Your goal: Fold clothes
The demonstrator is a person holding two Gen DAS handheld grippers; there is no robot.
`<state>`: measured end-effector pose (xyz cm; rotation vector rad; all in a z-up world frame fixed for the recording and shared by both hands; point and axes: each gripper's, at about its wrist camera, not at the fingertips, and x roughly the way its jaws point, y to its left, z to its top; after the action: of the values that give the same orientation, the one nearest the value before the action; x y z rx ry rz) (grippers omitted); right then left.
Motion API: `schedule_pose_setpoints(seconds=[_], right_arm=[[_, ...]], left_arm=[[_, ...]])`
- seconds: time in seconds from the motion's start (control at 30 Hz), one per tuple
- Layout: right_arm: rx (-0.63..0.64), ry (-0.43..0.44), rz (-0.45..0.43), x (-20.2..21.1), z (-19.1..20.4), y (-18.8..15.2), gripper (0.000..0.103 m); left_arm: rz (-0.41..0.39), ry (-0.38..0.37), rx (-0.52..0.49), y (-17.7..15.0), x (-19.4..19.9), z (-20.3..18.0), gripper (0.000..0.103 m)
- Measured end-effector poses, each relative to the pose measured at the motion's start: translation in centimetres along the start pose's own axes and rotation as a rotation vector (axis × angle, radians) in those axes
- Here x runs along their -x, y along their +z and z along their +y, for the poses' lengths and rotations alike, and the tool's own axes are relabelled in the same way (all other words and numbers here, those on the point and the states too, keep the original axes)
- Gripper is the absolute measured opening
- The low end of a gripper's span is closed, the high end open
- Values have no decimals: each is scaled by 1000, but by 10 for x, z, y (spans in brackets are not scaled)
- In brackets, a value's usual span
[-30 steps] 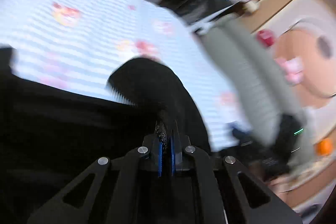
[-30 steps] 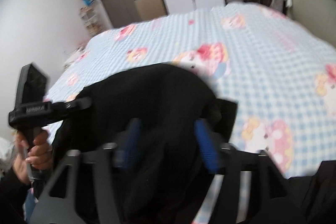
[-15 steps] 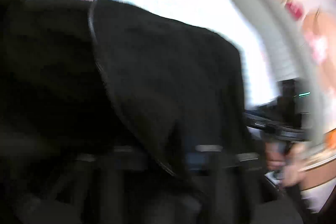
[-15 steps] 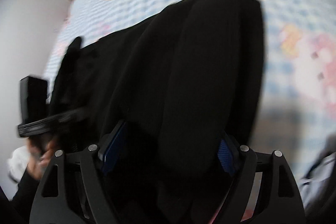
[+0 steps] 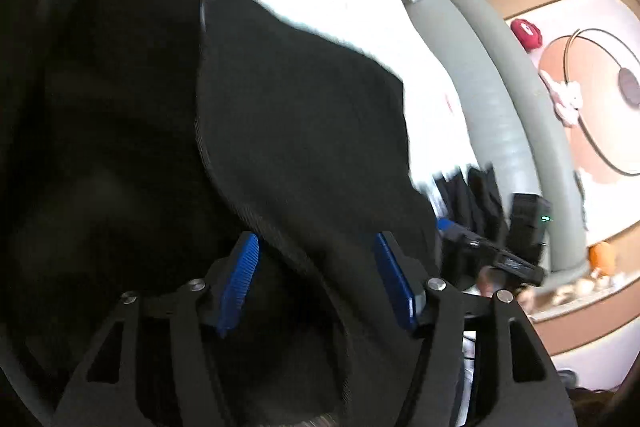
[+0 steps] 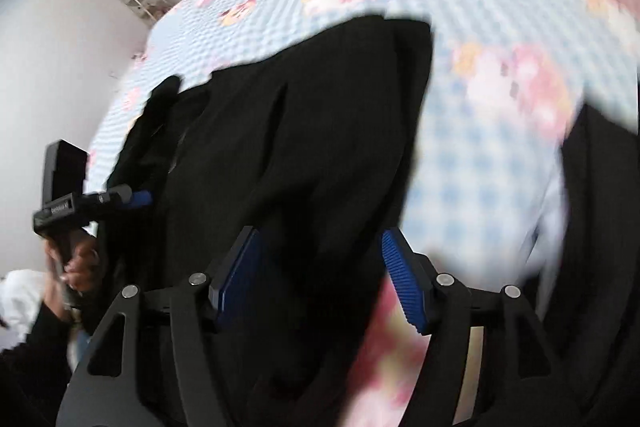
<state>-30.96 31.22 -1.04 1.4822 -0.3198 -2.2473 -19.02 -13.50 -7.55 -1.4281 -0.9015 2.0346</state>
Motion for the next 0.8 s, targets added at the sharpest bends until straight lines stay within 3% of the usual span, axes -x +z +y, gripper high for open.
schedule_pose_setpoints(seconds=[0.1,0.13,0.17,0.2,0.23,0.3,0.33,0.4,0.43,0.5,0.53,0.57,0.6,0.67,0.8], right_arm=[[-99,30,39,-13,-11,-37,66],[-139,37,45,-19,-16,-48,66],[-180,60,38,-22,-20,-55,60],[-203,85,26,-21,-22,-59,49],[-188,71,11,-15,-16,-62,36],[-95,-43,-25,0,0,-61,25],[-33,-125,-42,8,6,-55,9],[82,-371,-67,8,7,-53,7],[76,-406,-47,8,2,-57,9],[-52,-258,-4,15,-15,-68,11],[-91,-151,-17,23,-15,-76,22],[-92,-100,-25,28,-13,-82,37],[-79,-88,-30,31,-7,-89,43],[-56,-89,-26,35,2,-105,48],[-171,-27,-4,39,-2,-152,48]], left_arm=[[91,-5,33,-31,-39,-5,62],[98,31,24,-37,-50,-8,49],[92,83,1,-39,-57,-13,35],[86,135,-22,-40,-65,-18,4],[73,168,-42,-38,-69,-26,6],[38,224,-81,-31,-62,-37,6],[32,279,-107,-33,-59,-37,6],[56,402,-132,-45,-60,-26,7],[72,382,-79,-47,-59,-16,9],[37,291,-15,-51,-47,-13,13],[13,246,4,-53,-40,-15,25],[-8,209,10,-57,-35,-17,34],[-26,179,1,-64,-32,-22,46],[-57,129,-17,-79,-29,-31,44],[-94,71,-38,-125,-42,-48,44]])
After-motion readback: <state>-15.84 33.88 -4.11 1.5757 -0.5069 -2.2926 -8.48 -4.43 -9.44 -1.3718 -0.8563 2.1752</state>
